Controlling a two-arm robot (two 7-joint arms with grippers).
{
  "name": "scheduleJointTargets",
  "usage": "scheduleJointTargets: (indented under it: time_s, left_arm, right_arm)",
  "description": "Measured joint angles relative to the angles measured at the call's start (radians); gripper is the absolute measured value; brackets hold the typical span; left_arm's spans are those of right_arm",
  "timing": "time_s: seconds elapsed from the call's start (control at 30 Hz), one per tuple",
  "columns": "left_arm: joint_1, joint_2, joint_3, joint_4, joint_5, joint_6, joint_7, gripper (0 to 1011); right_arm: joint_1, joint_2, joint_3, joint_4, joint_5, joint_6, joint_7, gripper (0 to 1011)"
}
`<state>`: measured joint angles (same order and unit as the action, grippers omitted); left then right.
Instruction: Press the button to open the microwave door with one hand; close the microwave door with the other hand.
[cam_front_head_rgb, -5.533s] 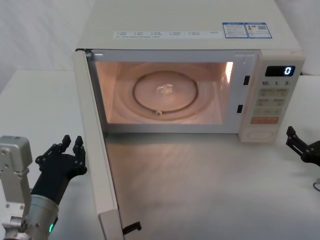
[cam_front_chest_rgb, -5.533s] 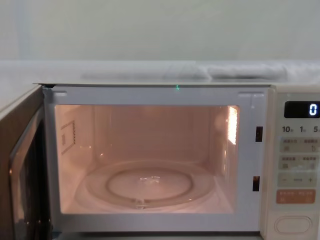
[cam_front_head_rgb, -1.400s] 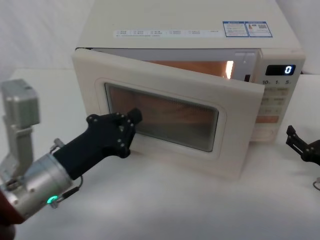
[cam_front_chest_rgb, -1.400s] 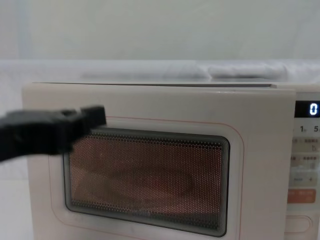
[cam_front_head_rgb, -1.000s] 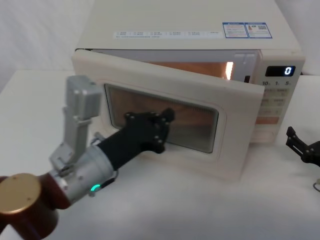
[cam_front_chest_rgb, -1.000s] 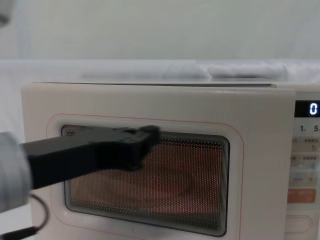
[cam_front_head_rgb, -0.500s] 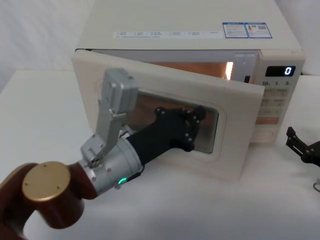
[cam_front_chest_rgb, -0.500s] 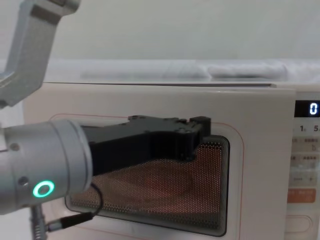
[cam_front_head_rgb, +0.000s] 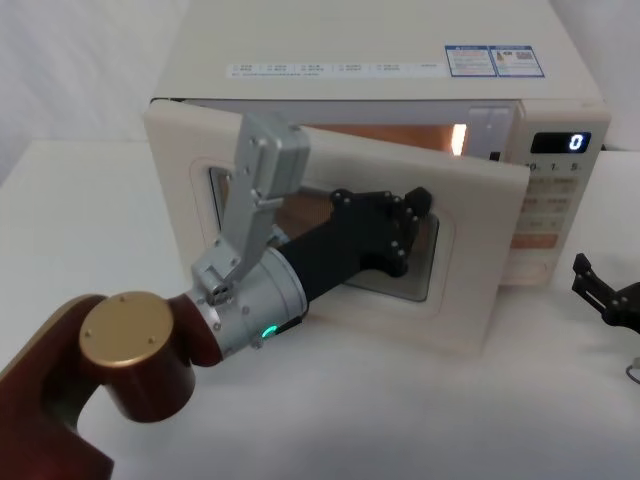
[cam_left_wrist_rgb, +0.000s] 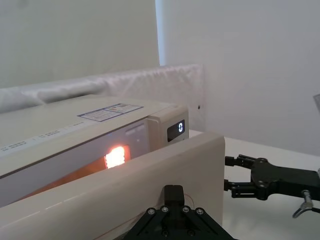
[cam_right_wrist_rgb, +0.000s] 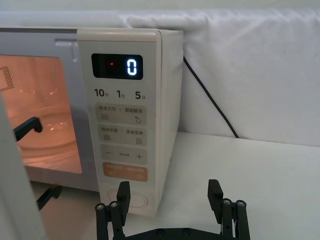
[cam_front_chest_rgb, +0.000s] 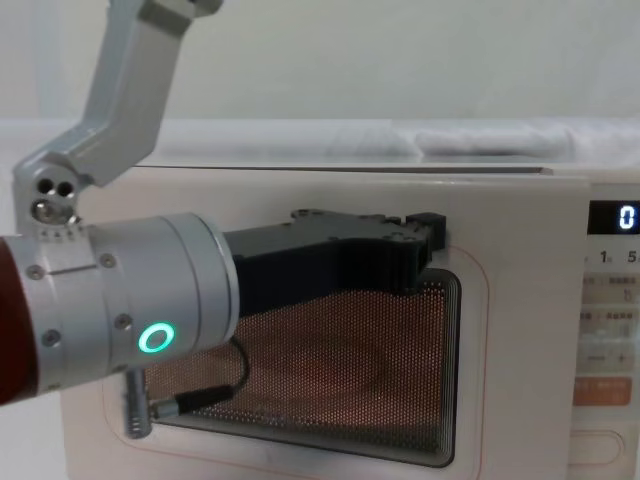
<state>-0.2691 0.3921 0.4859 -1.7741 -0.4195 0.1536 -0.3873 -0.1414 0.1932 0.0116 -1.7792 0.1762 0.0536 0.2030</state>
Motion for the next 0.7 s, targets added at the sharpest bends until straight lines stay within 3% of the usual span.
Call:
scheduleJointTargets:
  time_s: [0.37, 0.7]
  left_arm:
    - [-0.052, -0.035, 0.023, 0.058, 0.045, 0.008, 0.014, 0]
    - [-0.077, -0.095, 0.021, 0.084, 0.100, 0.015, 0.077, 0]
  right_arm:
    - [0.000, 0.000, 0.000, 0.000, 0.000, 0.000, 0.000, 1002]
    - [0.000, 0.000, 0.000, 0.000, 0.000, 0.000, 0.000, 1002]
